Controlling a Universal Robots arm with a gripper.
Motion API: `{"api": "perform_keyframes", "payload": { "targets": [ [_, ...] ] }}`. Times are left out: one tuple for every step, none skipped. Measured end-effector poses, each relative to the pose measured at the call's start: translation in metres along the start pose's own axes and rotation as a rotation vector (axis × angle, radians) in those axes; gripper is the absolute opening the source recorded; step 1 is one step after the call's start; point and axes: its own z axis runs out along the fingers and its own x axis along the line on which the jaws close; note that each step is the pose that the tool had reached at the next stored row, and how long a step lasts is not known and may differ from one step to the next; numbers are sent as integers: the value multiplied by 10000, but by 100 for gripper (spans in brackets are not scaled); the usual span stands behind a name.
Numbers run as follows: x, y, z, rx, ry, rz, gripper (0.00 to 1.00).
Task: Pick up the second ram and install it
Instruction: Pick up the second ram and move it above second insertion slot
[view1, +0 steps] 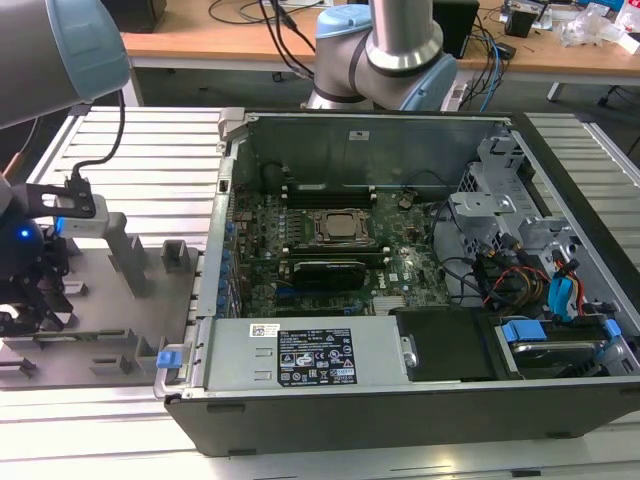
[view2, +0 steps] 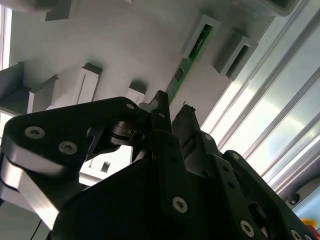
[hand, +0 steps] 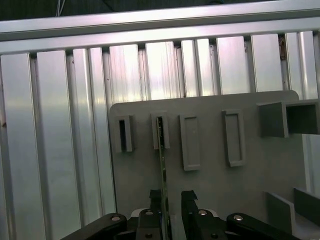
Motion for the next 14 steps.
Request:
{"api": "perform_keyframes", "payload": {
  "targets": [
    [1,0,8,0,0,0,30],
    [2,0,21,0,0,1,30],
    [2,0,27,0,0,1,30],
    [3,0,32,0,0,0,30],
    [3,-1,39,0,1,0,30],
    [4,0,44,0,0,0,30],
    [5,0,48,0,0,0,30],
    [10,0,56,1,-1,-2,30],
    [14,2,60,1,-1,-3,30],
    [20,3,65,0,0,-6,30],
    [27,5,73,0,-1,-18,30],
    [30,5,79,1,-1,-43,30],
    [34,5,87,1,1,-119,30],
    [39,5,97,-1,3,-184,30]
  ]
}}
